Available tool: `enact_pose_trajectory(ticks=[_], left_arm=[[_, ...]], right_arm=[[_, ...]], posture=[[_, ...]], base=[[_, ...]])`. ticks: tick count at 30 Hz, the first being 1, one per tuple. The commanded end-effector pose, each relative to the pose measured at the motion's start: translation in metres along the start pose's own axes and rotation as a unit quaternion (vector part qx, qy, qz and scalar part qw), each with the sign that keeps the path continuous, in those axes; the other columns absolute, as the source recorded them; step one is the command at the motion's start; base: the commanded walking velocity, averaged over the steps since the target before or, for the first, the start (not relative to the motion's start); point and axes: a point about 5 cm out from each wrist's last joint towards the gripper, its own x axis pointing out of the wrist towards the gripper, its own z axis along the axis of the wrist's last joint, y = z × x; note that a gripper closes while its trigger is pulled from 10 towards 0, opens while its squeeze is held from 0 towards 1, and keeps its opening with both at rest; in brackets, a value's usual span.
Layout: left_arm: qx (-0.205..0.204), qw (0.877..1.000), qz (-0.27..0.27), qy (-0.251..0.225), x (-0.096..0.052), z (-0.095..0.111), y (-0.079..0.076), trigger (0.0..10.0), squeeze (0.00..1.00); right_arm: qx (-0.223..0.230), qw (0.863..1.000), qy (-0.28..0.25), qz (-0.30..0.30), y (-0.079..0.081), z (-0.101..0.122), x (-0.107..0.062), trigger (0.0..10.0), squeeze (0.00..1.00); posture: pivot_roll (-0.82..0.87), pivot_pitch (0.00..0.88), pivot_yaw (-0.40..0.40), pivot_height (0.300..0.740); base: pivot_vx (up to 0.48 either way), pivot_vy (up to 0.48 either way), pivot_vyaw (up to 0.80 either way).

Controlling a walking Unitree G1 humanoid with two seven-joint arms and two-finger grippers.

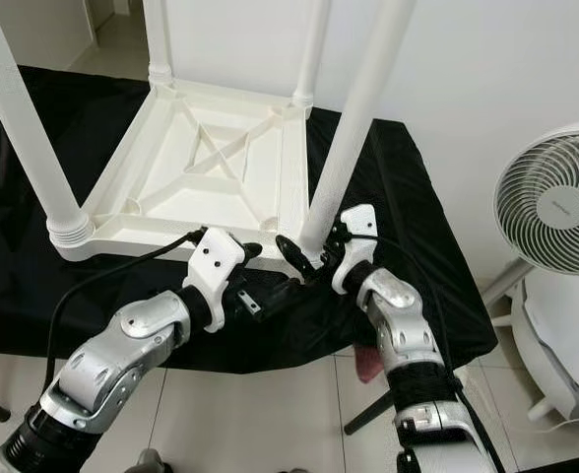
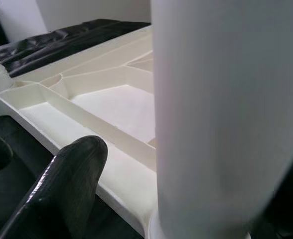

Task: Building children table

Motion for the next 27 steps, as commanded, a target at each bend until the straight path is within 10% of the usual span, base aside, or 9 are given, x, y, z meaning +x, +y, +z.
enact_pose_trajectory(ticks=[1, 2, 4, 14, 16, 22, 23, 27], left_arm=[[0.009, 1.000, -0.024, -0.004, 0.002, 0.003, -0.002, 10.0, 0.00], [0.009, 1.000, -0.024, -0.004, 0.002, 0.003, -0.002, 10.0, 0.00], [0.009, 1.000, -0.023, -0.004, 0.001, 0.003, -0.002, 10.0, 0.00], [0.004, 1.000, -0.017, -0.006, 0.000, 0.004, -0.003, 10.0, 0.00], [0.002, 1.000, -0.015, -0.006, -0.001, 0.005, -0.003, 10.0, 0.00], [0.001, 1.000, -0.015, -0.006, -0.001, 0.005, -0.003, 10.0, 0.00], [-0.001, 1.000, -0.015, -0.007, 0.000, 0.005, -0.003, 10.0, 0.00], [-0.002, 1.000, -0.015, -0.008, 0.000, 0.006, -0.004, 10.0, 0.00]], right_arm=[[-0.002, 1.000, 0.011, 0.007, -0.001, -0.005, 0.001, 10.0, 0.00], [-0.002, 1.000, 0.011, 0.007, -0.001, -0.005, 0.001, 10.0, 0.00], [0.005, 0.999, 0.032, 0.015, 0.000, -0.015, 0.005, 3.3, 0.00], [0.021, 0.997, 0.065, 0.030, 0.007, -0.039, 0.001, 3.4, 0.00], [0.023, 0.997, 0.061, 0.032, 0.006, -0.042, -0.003, 0.0, 0.00], [0.028, 0.998, 0.051, 0.029, 0.005, -0.041, -0.005, 0.0, 0.00], [0.031, 0.999, 0.035, 0.017, 0.008, -0.036, -0.008, 10.0, 0.00], [0.034, 0.999, 0.020, -0.004, 0.013, -0.031, -0.010, 10.0, 0.00]], posture=[[0.09, 0.026, -0.094, 0.740], [0.09, 0.026, -0.094, 0.740], [0.09, 0.032, -0.094, 0.740], [0.10, 0.061, -0.100, 0.740], [0.09, 0.082, -0.101, 0.740], [0.08, 0.097, -0.102, 0.740], [0.07, 0.110, -0.105, 0.740], [0.07, 0.118, -0.107, 0.740]], base=[[0.000, 0.000, 0.00], [0.000, 0.000, 0.00], [0.000, 0.000, 0.00], [0.000, 0.000, 0.00], [0.000, 0.000, 0.00], [0.000, 0.000, 0.00], [0.000, 0.000, 0.00], [0.000, 0.000, 0.00]])
